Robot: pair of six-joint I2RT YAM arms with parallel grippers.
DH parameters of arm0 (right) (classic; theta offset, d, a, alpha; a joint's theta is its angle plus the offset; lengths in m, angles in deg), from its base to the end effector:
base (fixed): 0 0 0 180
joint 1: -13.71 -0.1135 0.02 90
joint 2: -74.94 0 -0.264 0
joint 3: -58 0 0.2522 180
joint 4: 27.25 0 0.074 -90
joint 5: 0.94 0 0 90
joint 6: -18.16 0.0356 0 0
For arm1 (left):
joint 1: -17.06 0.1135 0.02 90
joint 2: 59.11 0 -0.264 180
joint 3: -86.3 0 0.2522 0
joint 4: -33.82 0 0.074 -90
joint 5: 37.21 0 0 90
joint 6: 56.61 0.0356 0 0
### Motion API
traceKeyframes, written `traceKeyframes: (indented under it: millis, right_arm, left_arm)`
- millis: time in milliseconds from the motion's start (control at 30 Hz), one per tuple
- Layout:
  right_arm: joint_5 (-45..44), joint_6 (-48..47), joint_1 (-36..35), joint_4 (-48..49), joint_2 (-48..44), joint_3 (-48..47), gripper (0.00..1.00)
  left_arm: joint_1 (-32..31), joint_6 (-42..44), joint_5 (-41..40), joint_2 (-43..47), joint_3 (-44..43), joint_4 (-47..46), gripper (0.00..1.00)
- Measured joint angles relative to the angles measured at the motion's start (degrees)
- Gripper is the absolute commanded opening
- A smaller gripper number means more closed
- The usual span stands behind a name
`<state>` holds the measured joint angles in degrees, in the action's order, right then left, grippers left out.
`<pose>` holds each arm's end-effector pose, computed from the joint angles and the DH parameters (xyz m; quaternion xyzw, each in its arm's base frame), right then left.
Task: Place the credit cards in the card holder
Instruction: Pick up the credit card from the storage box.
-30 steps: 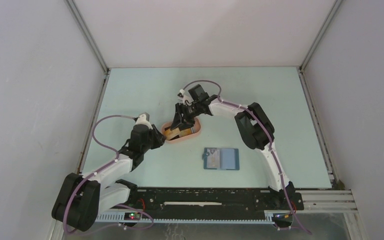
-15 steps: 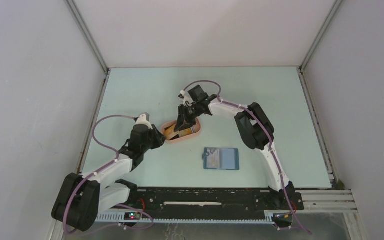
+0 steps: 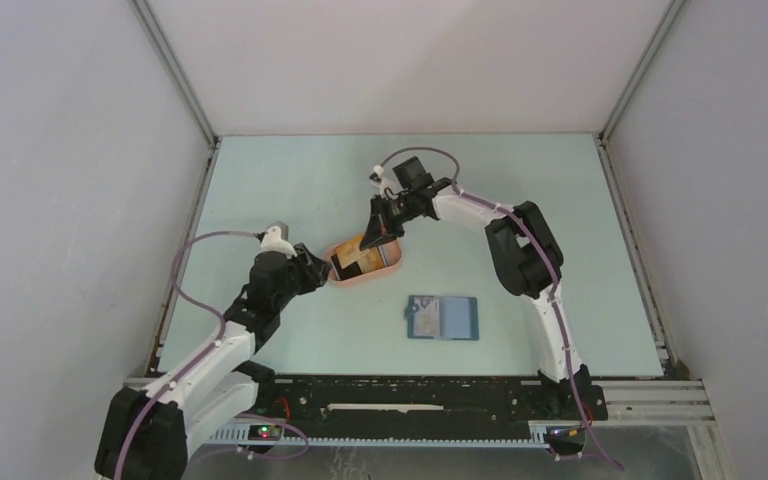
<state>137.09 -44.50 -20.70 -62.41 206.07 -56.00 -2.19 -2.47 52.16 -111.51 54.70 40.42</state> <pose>0.3930 0.3013 0.1607 -0.1846 0.8547 0.4820 0.0557 0.1814 -0.0629 0.1827 -0.1262 0.8451 -0.2362 0.4628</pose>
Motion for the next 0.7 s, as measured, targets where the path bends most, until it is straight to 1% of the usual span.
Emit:
traceKeyframes:
  millis: [100, 233, 333, 433, 567, 700]
  right_arm:
    - [1.57, -2.1, 1.38, -0.24, -2.56, 1.05, 0.0]
    - [4.87, -6.29, 3.02, -0.55, -6.21, 2.4, 0.0]
    - [6.97, -9.42, 3.78, -0.85, -8.07, 3.39, 0.0]
    - [10.19, -14.69, 3.96, -2.16, -8.9, 3.56, 0.0]
    - [13.92, -27.02, 3.96, -8.63, -10.08, 3.28, 0.0]
    - [16.72, -43.43, 4.26, -20.0, -11.65, 0.66, 0.0]
  left_arm:
    - [0.0, -0.24, -0.24, 4.02, 0.0, 1.27, 0.53]
    - [0.0, -0.22, 0.22, 9.2, 0.0, 2.32, 0.57]
    - [0.0, -0.24, 1.75, 12.74, 0.0, 2.71, 0.62]
    - [0.0, -0.2, 3.74, 16.15, 0.04, 2.62, 0.66]
    - [0.0, -0.15, 7.48, 19.76, 1.33, 0.61, 0.69]
    - [0.0, 0.02, 12.92, 21.77, 3.04, -2.71, 0.71]
